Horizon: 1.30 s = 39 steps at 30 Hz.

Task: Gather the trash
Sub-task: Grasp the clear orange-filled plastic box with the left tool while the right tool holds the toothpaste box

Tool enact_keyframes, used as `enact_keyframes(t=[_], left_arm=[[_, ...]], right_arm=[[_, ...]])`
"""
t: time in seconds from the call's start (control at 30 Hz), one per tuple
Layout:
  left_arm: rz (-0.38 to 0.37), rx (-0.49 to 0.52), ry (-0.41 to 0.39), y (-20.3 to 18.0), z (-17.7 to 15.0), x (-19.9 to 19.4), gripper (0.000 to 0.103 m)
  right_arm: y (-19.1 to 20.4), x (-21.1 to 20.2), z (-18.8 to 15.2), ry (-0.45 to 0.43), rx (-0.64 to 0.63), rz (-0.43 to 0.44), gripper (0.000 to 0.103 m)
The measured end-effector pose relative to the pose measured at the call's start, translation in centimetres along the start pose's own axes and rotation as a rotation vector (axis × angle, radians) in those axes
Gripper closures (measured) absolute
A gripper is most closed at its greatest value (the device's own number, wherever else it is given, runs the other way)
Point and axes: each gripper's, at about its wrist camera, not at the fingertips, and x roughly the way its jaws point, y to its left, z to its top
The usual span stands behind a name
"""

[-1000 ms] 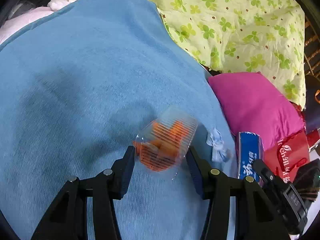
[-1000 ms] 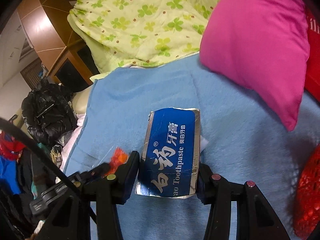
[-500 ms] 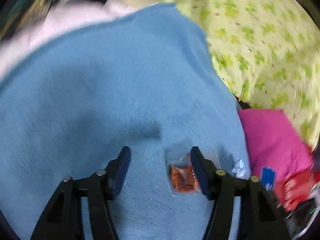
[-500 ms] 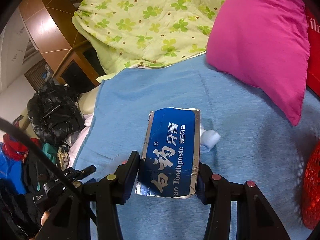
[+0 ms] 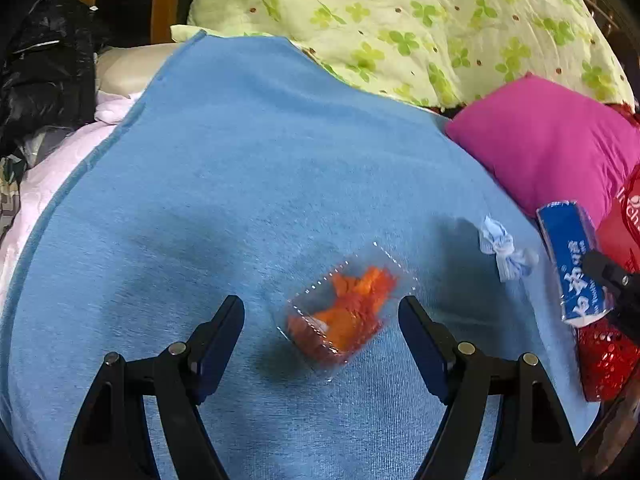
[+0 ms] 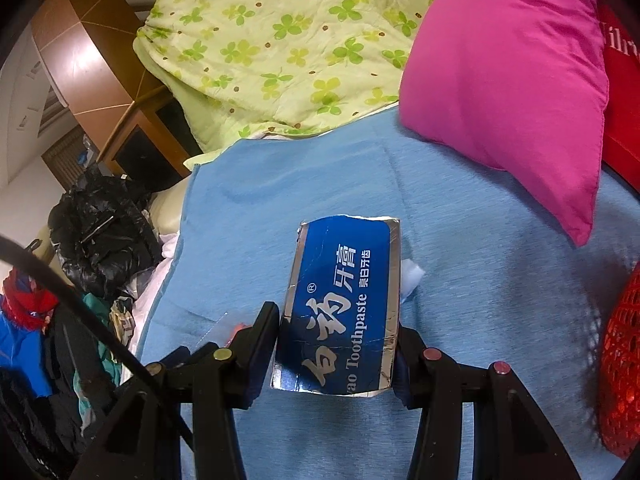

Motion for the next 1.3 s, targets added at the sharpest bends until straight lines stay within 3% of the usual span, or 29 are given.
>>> enact_keyframes(t=[0.3,0.33,0.37,0.43,0.47,0.6,0.67,0.77,1.0,1.03,1.07,1.1,1.3], left_arm=[[-0.020,0.041,0.036,-1.0,-0.2,0.9,0.023],[-0.037,0.030,0.046,-1.0,-0.3,1.0,0.026],[-0.070,0.012,0.061,-1.0,-0.4,1.0,0.040],[-0.098,0.006,0.090,-1.1,-0.6,1.1,0.056],[-0.098,0.009,0.101,-1.3,-0.8,1.0,0.058],[-0.104,-0.017,0.112,-1.0,-0.7,0.7,0.057],[-0.067,-0.039,0.092,-0.4,-0.4,0.3,0.045],[-0.030,-0.042,0.052,0.1,0.0,0.0,0.040],[0.002,0.041,0.035,-1.4,0.2,1.2,0.040],[0.001,0.044,0.037,-1.5,0.1,1.3,0.042],[-0.003,0.044,0.033,-1.5,0.1,1.3,0.051],[-0.008,0.042,0.027,-1.5,0.1,1.1,0.051],[-0.009,0.043,-0.063,-1.4,0.3,-1.2,0.052]], right_arm=[[-0.1,-0.1,-0.1,-0.001,-0.004,-0.005,0.050],[-0.1,-0.2,-0.1,-0.002,-0.003,-0.005,0.050],[-0.1,-0.2,-0.1,-0.004,-0.002,-0.008,0.050],[0.0,-0.2,-0.1,-0.008,-0.002,-0.012,0.050],[0.0,-0.2,-0.1,-0.009,-0.003,-0.014,0.050],[0.3,-0.1,-0.3,-0.007,-0.014,-0.020,0.050],[0.5,0.0,-0.3,-0.007,-0.023,-0.025,0.050],[0.6,0.2,-0.3,-0.003,-0.033,-0.027,0.050],[0.8,0.5,-0.2,0.007,-0.053,-0.026,0.050],[0.8,0.4,-0.1,0.007,-0.056,-0.028,0.050],[0.8,0.4,-0.1,0.005,-0.059,-0.030,0.050],[0.8,0.2,-0.1,0.001,-0.061,-0.032,0.050],[1.2,-0.8,-0.1,-0.023,-0.079,-0.030,0.050]])
